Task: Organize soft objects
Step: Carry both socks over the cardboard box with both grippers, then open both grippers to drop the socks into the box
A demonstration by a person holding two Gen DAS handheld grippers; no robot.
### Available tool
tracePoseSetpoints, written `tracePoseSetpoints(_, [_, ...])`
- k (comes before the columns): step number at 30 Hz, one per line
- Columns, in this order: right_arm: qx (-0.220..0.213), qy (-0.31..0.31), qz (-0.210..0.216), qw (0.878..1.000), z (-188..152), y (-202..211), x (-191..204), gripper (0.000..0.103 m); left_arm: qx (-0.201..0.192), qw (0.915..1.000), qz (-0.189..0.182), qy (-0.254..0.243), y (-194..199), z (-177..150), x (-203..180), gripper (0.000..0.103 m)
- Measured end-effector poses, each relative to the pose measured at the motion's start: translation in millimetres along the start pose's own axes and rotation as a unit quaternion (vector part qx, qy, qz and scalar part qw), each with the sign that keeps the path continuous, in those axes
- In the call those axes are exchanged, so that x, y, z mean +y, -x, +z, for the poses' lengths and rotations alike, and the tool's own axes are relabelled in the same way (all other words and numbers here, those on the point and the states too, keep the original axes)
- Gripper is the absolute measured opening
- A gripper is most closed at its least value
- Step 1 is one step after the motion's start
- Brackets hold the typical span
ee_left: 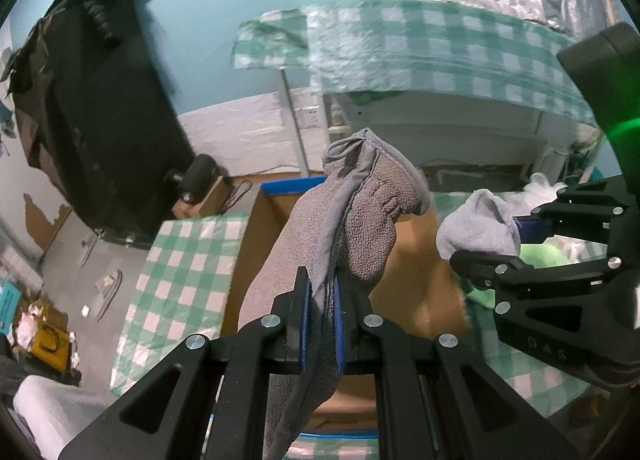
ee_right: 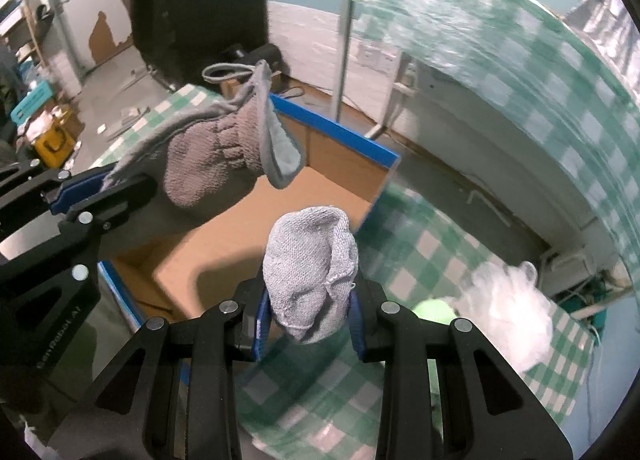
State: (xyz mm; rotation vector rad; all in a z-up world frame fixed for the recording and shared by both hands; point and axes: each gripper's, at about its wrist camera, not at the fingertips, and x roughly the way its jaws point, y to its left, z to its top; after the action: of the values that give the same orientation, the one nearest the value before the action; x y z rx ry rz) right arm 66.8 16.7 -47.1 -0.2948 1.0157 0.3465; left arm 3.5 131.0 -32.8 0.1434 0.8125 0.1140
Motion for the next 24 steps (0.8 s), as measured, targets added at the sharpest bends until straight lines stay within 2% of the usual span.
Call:
tracePoseSetpoints(7, [0.025, -0.012, 0.038, 0.999, 6, -27, 10, 0.030, 0.030, 0.9993, 0.015, 0.014, -18, -10, 16, 0.010])
tracePoseSetpoints(15, [0.046, -0.030, 0.065, 0.996, 6, -44, 11, 0.031, 0.043, 0.9988, 0.021, 0.014, -26, -13, 19, 0.011])
tracePoseSetpoints(18, [0.047, -0.032, 0.069, 0.996, 7, -45, 11, 0.037, 0.048, 0.9984, 0.027, 0.007, -29, -14, 16, 0.018])
tracePoseSetpoints(22, [0.035, -0.028, 0.063, 0.997, 6, -39, 12, 0.055, 0.040, 0.9985, 0.037, 0.002, -27, -13, 16, 0.037])
tracePoseSetpoints(24, [0.032, -0.027, 0.058, 0.997, 6, -38, 11, 0.056, 0.035, 0.9983, 0.048, 0.000, -25, -12, 16, 0.037])
